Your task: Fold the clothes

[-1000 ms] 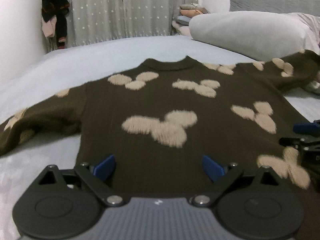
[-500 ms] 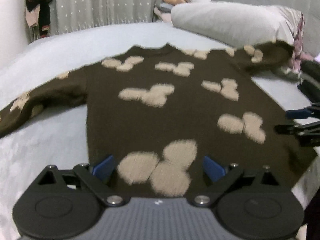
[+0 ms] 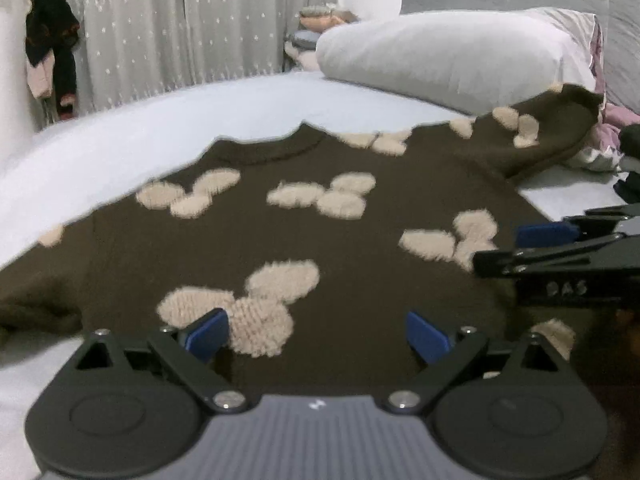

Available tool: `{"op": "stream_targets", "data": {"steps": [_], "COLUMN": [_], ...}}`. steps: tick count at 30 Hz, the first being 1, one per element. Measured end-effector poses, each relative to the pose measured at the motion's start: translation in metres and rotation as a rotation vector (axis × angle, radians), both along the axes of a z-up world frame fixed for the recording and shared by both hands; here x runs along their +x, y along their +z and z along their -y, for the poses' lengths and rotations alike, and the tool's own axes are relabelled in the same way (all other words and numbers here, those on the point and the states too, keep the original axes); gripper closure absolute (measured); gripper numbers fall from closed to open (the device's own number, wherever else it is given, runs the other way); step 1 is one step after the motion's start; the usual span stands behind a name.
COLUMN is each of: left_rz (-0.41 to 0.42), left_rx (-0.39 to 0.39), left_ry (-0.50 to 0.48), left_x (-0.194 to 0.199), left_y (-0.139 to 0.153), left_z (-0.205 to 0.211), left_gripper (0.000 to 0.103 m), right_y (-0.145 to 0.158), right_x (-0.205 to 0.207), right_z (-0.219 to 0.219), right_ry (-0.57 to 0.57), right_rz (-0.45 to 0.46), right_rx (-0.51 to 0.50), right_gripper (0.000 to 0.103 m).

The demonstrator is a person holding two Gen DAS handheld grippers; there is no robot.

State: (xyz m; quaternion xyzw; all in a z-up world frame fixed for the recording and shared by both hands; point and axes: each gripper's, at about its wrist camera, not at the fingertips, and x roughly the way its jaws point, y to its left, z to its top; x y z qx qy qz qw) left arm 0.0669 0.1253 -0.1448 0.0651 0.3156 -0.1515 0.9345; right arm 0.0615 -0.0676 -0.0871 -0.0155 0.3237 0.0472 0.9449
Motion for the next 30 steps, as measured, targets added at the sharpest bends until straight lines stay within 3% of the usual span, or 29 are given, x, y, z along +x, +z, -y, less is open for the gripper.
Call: {"op": "stream_targets", "data": {"steps": [8, 12, 17, 24, 30], "left_rz": [0.039, 0.033, 0.036, 0.036, 0.036], "left_rx": [-0.080, -0.057, -0.036, -0.039, -0.040], "left_ry": [-0.013, -0.012, -0.012, -0.012, -0.012], "left_x": [-0.011, -0.009, -0.009, -0.009, -0.010], "left_y": [-0.009, -0.010, -0.011, -0.011, -0.011], "left_z": [-0.017, -0.014, -0.011, -0.011, -0.011], "left_gripper": [0.000, 0.000, 0.000, 0.000, 0.000], "right_y": [-0.015, -0.016, -0.010, 0.008, 0.014], "right_x": [-0.047, -0.077, -0.100, -0.059, 0.010], "right_z": [0.015, 0.030, 0.029, 0.006, -0.025], "right_ry": [0.043, 0.025, 0.050, 0.209, 0.338], "right_rz": [0.047, 0.044, 0.024, 0.062, 0.090], "right_rx": [-0.087, -0.070, -0.120, -0.202, -0.110], "right_gripper": [0.033, 0.032, 0.032, 0.032, 0.032]}}
